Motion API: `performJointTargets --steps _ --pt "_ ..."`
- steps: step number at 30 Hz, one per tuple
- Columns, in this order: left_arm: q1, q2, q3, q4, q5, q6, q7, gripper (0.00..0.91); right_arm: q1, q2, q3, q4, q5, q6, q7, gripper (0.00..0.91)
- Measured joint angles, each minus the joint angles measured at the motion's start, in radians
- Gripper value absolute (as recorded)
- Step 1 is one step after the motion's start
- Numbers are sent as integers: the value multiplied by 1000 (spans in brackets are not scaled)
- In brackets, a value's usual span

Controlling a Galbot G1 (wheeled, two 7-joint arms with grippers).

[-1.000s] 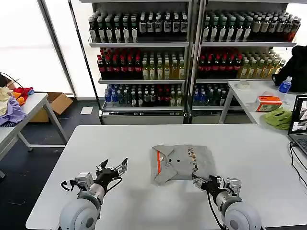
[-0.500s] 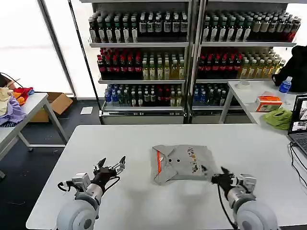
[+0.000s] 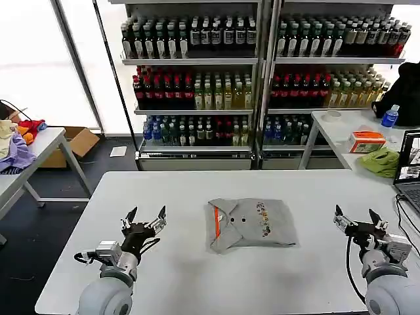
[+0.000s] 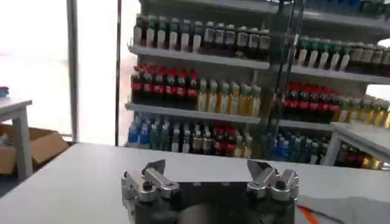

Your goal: Fold and organize the clothes.

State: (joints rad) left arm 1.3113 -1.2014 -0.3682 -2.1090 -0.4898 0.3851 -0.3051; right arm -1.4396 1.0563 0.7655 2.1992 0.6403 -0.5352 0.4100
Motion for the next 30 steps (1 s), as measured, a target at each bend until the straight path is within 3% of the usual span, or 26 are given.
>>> performJointTargets --steps 15,30 --pt "13 -7 -10 15 74 -39 21 907 -19 72 34 1 -111 33 -25 907" --pt "20 -19 -22 18 113 -31 53 907 -18 90 21 -18 -139 36 -32 907"
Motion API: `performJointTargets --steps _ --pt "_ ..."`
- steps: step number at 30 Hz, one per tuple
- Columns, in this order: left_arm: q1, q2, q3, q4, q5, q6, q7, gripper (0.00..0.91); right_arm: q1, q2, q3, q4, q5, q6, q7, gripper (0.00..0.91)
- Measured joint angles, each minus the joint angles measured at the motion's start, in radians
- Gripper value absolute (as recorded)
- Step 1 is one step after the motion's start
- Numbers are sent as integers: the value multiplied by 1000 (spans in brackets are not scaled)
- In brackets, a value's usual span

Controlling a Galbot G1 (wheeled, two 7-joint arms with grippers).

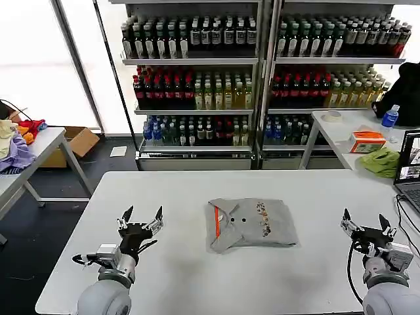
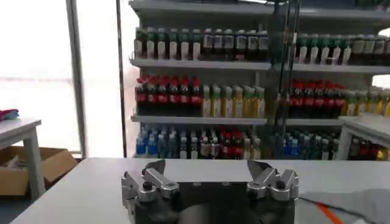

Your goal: Fold and organize the clothes.

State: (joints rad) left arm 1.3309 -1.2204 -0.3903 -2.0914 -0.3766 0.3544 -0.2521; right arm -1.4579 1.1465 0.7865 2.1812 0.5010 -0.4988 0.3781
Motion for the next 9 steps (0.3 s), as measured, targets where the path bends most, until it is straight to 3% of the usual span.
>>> performJointTargets --steps 9 --pt "4 -5 -4 -3 6 1 7 907 2 2 -10 -2 -9 2 -2 907"
